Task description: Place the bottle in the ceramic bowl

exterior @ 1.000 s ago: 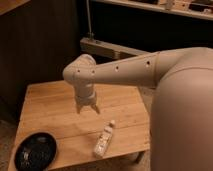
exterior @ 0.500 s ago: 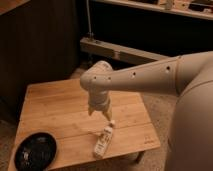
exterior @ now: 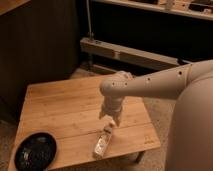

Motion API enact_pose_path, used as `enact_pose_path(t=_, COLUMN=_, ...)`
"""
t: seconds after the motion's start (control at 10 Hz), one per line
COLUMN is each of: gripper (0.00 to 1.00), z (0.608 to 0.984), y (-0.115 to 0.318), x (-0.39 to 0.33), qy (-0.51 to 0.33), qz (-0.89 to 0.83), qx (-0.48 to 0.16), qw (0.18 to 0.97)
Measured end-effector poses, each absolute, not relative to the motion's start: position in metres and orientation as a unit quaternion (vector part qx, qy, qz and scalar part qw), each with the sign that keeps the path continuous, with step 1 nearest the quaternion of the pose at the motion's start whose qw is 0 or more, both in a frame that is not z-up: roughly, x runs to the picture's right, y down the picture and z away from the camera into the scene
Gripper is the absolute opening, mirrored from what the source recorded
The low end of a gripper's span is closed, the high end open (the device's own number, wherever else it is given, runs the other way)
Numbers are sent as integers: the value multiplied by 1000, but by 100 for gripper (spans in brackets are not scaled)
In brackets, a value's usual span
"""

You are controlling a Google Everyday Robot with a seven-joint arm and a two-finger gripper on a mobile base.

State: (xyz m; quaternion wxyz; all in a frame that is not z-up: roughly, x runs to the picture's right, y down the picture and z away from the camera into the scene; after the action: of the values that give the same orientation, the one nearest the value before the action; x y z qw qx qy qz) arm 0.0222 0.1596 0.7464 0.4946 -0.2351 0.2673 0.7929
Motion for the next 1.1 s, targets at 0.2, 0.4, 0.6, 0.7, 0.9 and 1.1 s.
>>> enact_pose_path(t=0.2, gripper=65, z=761, y=171, x=29, qy=264, qz=795, qx=-250, qw=486)
enact_pose_path(t=0.4, gripper=65, z=787, y=192, x=39, qy=261, qz=797, qx=-274, qw=470)
enact_pose_path(t=0.6, gripper=65, z=817, y=219, x=40, qy=268, qz=793, qx=-297, qw=459)
enact_pose_path(t=0.7, gripper=65, z=827, y=227, x=36, qy=270, qz=790, qx=-307, qw=456)
enact_pose_path(t=0.9, gripper=64, z=831, y=231, x=34, qy=272, qz=788, qx=-314, qw=454)
enact_pose_path(t=1.1, gripper=47, z=827, y=228, x=39, qy=274, qz=788, qx=-313, qw=455)
